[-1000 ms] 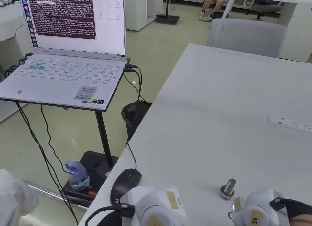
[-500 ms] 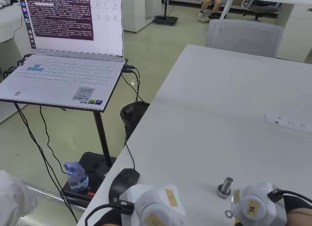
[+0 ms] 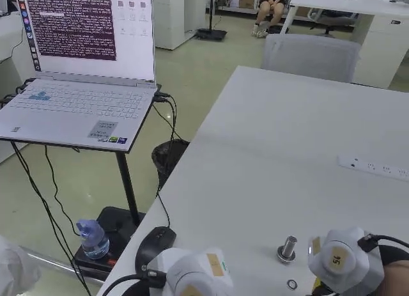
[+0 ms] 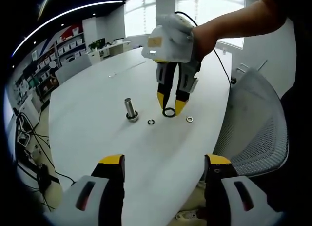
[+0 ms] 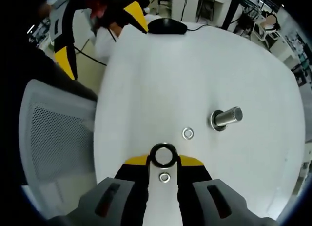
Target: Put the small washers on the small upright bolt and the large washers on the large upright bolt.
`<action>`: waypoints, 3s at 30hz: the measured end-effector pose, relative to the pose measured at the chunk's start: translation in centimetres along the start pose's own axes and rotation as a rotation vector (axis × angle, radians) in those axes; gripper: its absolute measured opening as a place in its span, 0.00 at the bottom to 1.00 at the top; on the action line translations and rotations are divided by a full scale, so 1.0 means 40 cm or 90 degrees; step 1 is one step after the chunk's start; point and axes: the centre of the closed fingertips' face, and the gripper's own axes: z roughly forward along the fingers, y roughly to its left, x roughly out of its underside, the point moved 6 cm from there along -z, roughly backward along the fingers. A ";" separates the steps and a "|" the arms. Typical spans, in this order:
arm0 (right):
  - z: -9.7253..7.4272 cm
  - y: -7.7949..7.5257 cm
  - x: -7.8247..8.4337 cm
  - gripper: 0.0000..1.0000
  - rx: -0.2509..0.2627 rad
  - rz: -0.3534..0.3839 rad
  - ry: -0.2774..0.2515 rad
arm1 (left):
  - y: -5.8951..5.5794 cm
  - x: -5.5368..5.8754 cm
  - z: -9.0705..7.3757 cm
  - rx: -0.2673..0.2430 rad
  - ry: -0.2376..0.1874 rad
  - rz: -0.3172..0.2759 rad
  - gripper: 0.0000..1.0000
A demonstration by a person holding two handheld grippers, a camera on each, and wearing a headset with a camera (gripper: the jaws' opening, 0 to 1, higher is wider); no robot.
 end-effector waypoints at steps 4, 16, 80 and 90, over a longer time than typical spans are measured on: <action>-0.027 -0.007 -0.006 0.21 0.000 0.004 0.003 | -0.004 0.003 0.002 0.001 0.002 0.000 0.67; -0.104 -0.047 -0.010 0.21 0.023 0.028 -0.021 | 0.001 0.000 -0.002 0.003 -0.018 -0.027 0.72; -0.054 -0.219 -0.124 0.22 0.037 0.059 -0.017 | 0.004 0.000 0.041 0.018 -0.012 -0.017 0.87; -0.032 -0.221 -0.124 0.22 0.034 0.052 -0.008 | 0.005 0.000 0.037 0.018 -0.011 -0.012 0.88</action>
